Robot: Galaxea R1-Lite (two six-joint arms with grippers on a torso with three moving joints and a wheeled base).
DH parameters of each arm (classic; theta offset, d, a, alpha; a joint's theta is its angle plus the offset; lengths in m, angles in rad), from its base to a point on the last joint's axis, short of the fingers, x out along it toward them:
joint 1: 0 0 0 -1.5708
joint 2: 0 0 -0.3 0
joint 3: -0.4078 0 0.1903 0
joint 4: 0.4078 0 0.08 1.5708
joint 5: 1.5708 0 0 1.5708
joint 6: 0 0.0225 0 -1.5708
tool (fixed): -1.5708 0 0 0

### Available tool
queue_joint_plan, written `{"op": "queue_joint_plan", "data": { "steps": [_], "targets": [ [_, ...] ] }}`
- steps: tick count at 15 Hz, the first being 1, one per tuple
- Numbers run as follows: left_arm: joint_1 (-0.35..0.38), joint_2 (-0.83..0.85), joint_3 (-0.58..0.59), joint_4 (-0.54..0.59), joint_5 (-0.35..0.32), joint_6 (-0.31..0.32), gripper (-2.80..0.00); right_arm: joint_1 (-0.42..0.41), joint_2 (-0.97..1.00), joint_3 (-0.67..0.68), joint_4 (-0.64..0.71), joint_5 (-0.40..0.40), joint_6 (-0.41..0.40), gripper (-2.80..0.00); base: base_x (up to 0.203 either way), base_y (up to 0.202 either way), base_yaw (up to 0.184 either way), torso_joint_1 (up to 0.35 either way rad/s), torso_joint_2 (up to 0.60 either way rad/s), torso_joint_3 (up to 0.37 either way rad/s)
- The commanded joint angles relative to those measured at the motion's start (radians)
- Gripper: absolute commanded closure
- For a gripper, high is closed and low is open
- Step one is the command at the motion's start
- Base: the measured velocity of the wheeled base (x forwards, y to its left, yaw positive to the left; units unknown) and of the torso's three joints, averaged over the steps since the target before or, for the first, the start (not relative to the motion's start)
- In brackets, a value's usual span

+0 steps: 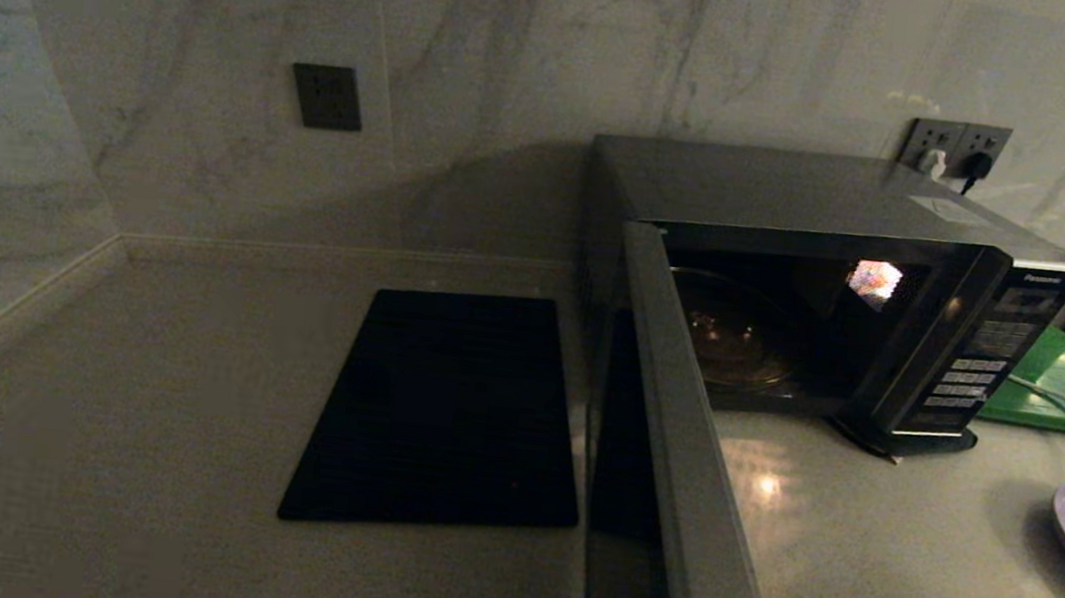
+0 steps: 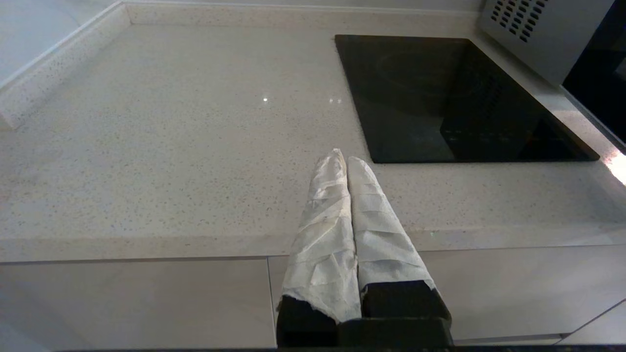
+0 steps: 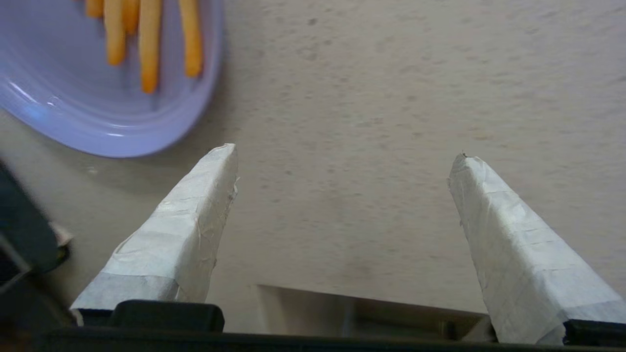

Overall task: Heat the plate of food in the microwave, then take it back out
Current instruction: Put the plate in the microwave oven

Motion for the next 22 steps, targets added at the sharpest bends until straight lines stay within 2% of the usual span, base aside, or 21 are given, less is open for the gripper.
{"op": "queue_joint_plan", "data": {
  "steps": [1,2,4,8,10,13,22],
  "targets": [
    [0.001,0.001,0.0,0.0,0.001,-0.001,0.0,0.001,0.048,-0.018,0.004,0.059,0.072,-2.8,0.0,0.0,0.0,0.0,0.0,0.0],
    [0.001,0.001,0.0,0.0,0.001,-0.001,0.0,0.003,0.058,-0.027,0.004,0.098,0.102,-2.8,0.0,0.0,0.0,0.0,0.0,0.0],
    [-0.001,0.001,-0.001,0.0,0.001,-0.001,0.0,0.005,0.075,-0.036,0.002,0.141,0.111,-2.8,0.0,0.0,0.0,0.0,0.0,0.0],
    [0.001,0.001,0.0,0.0,0.001,-0.001,0.0,0.003,0.116,-0.089,-0.018,0.141,0.107,-2.8,0.0,0.0,0.0,0.0,0.0,0.0],
    [0.0,0.001,0.0,0.0,0.001,-0.001,0.0,0.003,0.123,-0.101,-0.053,0.117,0.103,-2.8,0.0,0.0,0.0,0.0,0.0,0.0],
    [0.0,0.001,-0.001,0.0,0.001,-0.001,0.0,0.005,0.128,-0.124,-0.073,0.036,0.079,-2.8,0.0,0.0,0.0,0.0,0.0,0.0],
    [0.001,0.001,0.0,0.0,0.001,-0.001,0.0,0.044,0.187,-0.155,-0.071,-0.068,0.059,-2.8,0.0,0.0,0.0,0.0,0.0,0.0]
  ]
}}
